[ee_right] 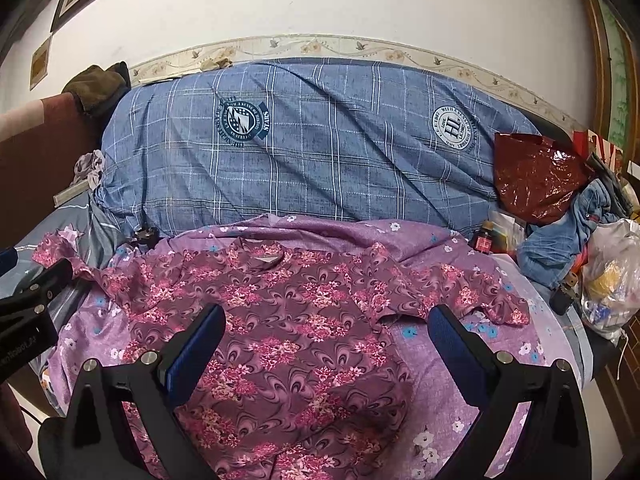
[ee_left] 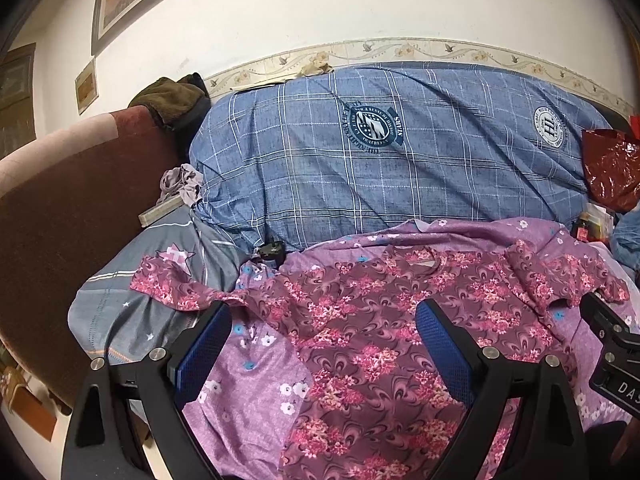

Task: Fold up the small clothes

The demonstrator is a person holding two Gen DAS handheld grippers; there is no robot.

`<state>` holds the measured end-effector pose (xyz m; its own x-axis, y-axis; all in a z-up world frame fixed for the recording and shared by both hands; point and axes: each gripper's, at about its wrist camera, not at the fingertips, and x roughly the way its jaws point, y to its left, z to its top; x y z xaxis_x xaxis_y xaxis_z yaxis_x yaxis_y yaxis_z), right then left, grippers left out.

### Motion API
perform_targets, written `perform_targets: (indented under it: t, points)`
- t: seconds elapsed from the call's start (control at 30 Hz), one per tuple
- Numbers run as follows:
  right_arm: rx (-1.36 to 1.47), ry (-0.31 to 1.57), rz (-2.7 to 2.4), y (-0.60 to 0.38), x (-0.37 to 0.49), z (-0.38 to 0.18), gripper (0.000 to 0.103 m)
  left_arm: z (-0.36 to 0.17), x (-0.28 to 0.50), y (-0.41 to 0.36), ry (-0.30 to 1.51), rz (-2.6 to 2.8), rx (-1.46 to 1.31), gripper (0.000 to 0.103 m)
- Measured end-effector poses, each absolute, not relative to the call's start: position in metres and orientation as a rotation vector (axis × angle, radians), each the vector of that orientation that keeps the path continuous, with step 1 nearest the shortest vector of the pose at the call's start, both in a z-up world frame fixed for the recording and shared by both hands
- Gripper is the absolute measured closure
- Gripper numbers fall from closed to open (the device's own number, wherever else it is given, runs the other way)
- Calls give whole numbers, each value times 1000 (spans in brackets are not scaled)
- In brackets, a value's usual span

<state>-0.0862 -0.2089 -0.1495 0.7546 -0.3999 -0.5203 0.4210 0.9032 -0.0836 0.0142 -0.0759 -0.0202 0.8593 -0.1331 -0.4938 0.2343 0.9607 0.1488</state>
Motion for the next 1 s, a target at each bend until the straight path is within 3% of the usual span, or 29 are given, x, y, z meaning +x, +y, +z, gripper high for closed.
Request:
perform_targets:
  t: [0.43, 0.63, 0.9, 1.0]
  points:
    - [71, 600, -483, -253, -58, -177, 2, -39, 74, -110, 525, -212, 190, 10]
    - [313, 613, -502, -359, -50, -207, 3, -75, 138, -137, 586, -229, 133, 10]
    - [822, 645, -590, -530, -68, -281, 22, -125, 218, -169, 634, -179, 130, 10]
    - [1025, 614, -569, -570, -71, -308, 40, -146, 232, -172, 629, -163, 174, 10]
